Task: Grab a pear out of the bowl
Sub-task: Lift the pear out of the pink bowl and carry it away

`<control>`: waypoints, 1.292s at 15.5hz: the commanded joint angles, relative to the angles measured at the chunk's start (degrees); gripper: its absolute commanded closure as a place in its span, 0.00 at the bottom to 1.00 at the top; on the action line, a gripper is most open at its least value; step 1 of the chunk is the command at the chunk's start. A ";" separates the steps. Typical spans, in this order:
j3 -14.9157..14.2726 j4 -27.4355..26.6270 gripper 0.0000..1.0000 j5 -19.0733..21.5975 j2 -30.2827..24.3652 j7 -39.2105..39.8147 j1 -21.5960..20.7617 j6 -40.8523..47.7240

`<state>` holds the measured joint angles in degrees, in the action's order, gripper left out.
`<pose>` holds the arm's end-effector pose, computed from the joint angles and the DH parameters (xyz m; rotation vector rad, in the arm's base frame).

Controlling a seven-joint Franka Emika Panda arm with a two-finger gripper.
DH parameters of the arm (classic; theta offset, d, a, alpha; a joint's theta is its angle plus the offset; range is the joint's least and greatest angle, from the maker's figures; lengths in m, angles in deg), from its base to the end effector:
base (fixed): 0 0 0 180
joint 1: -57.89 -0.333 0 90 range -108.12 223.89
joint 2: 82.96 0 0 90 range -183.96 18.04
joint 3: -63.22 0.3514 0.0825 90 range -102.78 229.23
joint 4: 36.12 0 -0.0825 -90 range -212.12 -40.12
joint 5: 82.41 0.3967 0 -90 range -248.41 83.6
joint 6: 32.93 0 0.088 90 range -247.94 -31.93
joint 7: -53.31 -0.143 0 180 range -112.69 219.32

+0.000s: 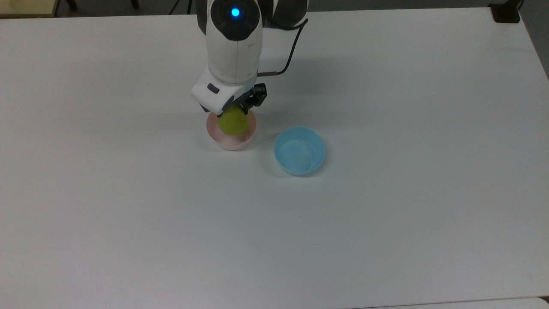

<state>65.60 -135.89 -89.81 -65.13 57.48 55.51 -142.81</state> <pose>0.6433 0.0382 0.3788 3.0125 0.3127 -0.2027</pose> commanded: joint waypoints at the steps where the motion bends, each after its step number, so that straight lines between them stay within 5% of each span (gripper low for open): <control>1: -0.61 2.20 0.70 -0.77 -1.92 -1.35 -0.61 3.70; 11: -2.45 4.67 0.70 -1.47 -0.96 5.67 8.34 3.26; 20: -3.60 4.67 0.67 -2.97 7.39 10.16 15.91 -7.81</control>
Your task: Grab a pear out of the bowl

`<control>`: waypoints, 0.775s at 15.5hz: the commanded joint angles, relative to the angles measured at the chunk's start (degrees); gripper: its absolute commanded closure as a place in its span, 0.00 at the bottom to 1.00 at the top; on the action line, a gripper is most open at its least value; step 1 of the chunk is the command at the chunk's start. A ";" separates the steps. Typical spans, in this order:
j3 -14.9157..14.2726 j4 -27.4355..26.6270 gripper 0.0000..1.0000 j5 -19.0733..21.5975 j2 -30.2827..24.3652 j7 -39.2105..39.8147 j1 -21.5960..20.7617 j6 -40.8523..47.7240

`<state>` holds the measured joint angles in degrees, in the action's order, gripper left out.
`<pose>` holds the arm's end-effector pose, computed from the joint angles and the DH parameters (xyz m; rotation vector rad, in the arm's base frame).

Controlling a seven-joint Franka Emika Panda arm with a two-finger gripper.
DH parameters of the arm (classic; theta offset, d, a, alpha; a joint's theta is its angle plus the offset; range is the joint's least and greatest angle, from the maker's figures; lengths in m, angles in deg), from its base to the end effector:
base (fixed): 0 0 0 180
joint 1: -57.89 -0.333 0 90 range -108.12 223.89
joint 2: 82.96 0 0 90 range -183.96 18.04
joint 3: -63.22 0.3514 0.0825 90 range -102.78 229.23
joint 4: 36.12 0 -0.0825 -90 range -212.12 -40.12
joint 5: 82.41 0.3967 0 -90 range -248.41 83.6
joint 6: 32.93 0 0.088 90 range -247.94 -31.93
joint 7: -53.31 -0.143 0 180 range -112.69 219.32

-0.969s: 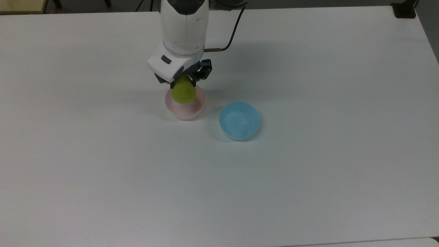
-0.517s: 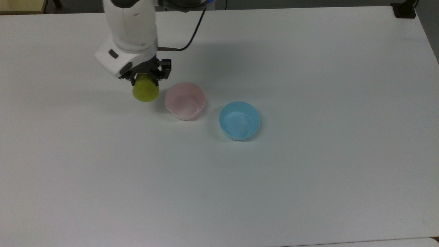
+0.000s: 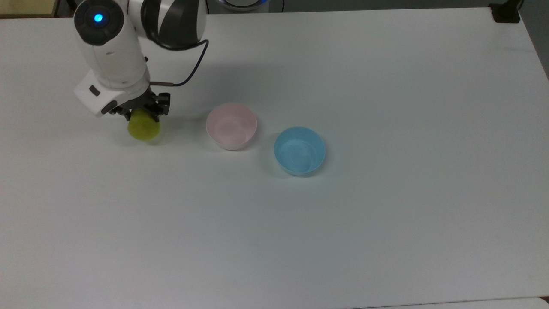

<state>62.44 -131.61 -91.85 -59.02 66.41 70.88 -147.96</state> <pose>0.6585 -0.1760 0.3495 3.0054 0.0975 -0.1657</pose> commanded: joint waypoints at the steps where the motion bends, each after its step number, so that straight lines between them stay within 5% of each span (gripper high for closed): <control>1: -0.44 0.30 0.62 -0.93 1.55 1.23 0.72 -3.18; 3: -0.44 0.30 0.43 -1.02 1.90 1.23 0.72 -3.28; 5: -0.44 0.30 0.00 -1.45 1.46 0.36 0.37 -2.58; 12: -0.18 0.39 0.00 -1.37 -8.02 -6.05 -5.24 6.11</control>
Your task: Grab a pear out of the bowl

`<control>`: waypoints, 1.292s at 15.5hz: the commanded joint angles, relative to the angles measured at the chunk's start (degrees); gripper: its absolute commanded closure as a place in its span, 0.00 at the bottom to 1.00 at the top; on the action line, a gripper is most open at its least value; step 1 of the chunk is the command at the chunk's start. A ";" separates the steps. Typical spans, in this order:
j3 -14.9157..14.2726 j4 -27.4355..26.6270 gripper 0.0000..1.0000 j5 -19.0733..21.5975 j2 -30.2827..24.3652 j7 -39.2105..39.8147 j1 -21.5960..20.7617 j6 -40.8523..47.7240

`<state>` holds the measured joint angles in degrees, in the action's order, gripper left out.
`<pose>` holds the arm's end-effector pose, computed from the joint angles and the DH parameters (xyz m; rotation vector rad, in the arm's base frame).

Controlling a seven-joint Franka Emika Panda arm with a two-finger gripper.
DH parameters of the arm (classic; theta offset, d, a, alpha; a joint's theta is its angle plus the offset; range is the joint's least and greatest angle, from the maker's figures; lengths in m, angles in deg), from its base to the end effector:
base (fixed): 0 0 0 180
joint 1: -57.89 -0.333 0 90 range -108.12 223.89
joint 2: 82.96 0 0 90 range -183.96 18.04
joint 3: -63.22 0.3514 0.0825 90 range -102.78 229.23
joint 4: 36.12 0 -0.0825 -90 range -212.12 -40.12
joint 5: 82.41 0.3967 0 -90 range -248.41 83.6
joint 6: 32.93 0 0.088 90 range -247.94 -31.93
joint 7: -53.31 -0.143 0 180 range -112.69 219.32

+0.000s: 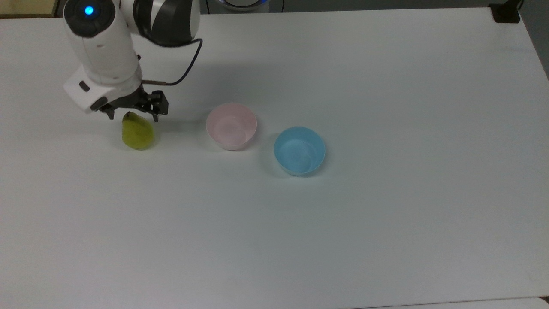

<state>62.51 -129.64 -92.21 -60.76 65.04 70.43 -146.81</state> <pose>0.6646 -0.1722 0.3849 2.9900 0.0691 -0.0988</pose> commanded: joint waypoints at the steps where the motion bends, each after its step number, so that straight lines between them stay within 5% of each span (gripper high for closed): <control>1: -0.25 -1.58 0.00 -1.01 -7.52 -6.34 -6.55 6.45; 10: 0.28 -1.66 0.00 1.27 -17.98 -18.21 -17.37 17.63; 20: 0.19 -2.63 0.00 4.70 -21.24 -20.86 -18.00 18.95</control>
